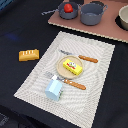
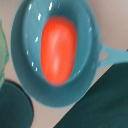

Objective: Interact with the objects in diverse but meaningful ways.

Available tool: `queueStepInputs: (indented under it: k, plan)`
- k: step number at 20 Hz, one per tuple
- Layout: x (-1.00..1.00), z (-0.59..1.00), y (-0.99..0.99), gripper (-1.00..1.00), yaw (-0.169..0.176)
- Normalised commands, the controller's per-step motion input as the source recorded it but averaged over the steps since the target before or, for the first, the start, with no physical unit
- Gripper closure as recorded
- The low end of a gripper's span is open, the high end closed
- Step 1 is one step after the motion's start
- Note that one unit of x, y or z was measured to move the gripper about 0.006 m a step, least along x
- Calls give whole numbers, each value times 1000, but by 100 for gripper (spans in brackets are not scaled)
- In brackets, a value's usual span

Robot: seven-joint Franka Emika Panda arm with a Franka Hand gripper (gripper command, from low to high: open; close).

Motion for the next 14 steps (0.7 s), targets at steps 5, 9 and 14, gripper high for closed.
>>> queueStepInputs:
  k: [5,9,14]
  plan:
    - [349,377,-863,-100,0]
    - [246,163,-914,-100,0]
    - [44,-127,-996,-100,0]
